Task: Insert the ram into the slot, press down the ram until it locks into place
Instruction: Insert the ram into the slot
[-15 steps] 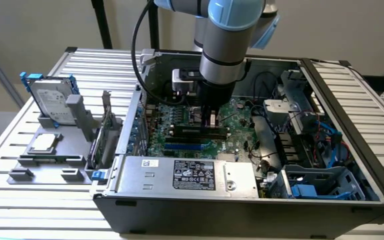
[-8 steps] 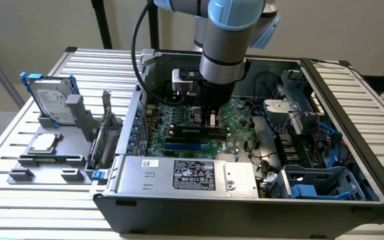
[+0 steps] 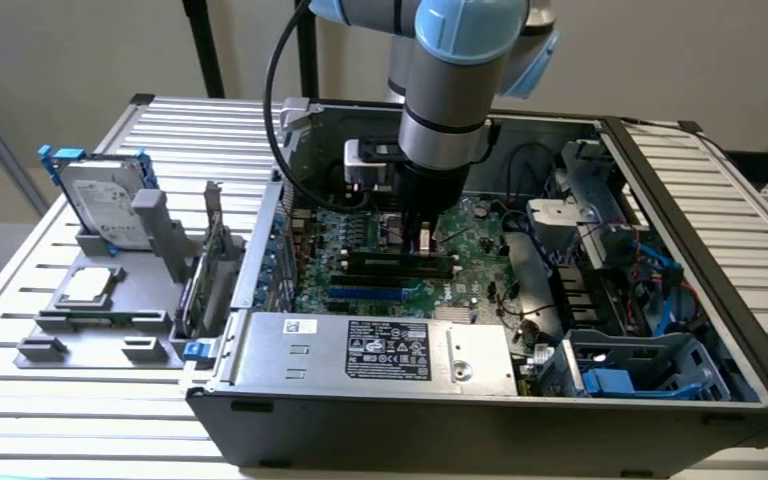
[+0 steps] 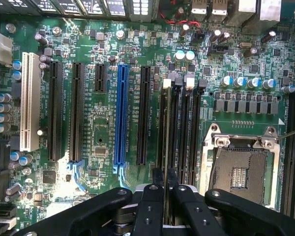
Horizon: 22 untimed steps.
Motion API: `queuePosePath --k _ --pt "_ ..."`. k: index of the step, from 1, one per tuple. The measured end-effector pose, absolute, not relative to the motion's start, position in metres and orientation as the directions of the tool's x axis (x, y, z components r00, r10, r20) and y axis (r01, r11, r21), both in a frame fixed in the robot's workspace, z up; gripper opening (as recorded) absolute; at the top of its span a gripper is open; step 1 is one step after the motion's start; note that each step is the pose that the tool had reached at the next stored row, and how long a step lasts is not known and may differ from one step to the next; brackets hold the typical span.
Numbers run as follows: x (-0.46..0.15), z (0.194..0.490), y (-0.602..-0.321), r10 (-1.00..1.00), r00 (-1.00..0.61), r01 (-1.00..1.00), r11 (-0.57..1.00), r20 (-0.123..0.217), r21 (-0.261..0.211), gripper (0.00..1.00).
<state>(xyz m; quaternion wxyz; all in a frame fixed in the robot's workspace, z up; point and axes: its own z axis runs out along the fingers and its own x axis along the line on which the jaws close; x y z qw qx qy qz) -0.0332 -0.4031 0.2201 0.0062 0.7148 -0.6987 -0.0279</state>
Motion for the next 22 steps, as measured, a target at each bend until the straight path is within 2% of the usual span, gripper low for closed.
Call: queuePosePath --k 15,18,19,22 --pt "-0.033 0.219 -0.403 -0.999 0.022 -0.999 -0.023 -0.026 0.048 0.14" --pt "-0.033 0.221 -0.403 -0.999 0.022 -0.999 -0.023 -0.026 0.048 0.16" --pt "-0.033 0.222 -0.403 -0.999 0.022 -0.999 -0.023 -0.027 0.048 0.22" --pt "-0.033 0.233 -0.403 -0.999 0.022 -0.999 -0.023 -0.026 0.049 0.22"
